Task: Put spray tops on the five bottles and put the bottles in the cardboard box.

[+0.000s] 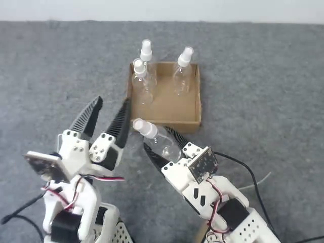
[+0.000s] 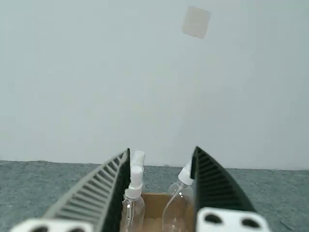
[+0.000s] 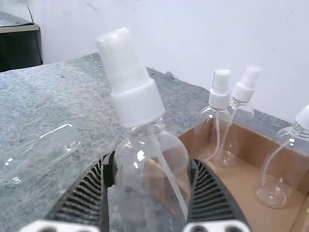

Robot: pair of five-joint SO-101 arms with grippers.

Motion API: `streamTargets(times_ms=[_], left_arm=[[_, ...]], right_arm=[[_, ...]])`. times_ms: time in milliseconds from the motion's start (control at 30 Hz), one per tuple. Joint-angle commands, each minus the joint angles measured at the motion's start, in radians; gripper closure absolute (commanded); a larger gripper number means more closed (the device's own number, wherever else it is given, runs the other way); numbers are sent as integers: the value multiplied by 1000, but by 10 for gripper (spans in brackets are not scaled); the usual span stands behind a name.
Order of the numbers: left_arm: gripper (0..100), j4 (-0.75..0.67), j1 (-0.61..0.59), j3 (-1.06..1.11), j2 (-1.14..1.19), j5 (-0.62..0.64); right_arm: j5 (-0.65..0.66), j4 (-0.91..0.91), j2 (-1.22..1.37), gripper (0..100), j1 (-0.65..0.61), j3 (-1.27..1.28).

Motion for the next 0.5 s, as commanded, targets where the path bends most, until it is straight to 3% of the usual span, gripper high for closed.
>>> streamTargets(times_ms=[0, 67, 233, 467], left_arm=[[947, 52, -14, -85, -18, 3], [991, 52, -15, -79, -18, 3], [987, 49, 2, -15, -18, 3], [985, 48, 152, 38, -17, -26]], right_arm=[[14, -12, -22, 982, 56, 21], [14, -12, -22, 982, 67, 21], [14, -12, -19, 982, 61, 21], [14, -12, -13, 982, 61, 21]])
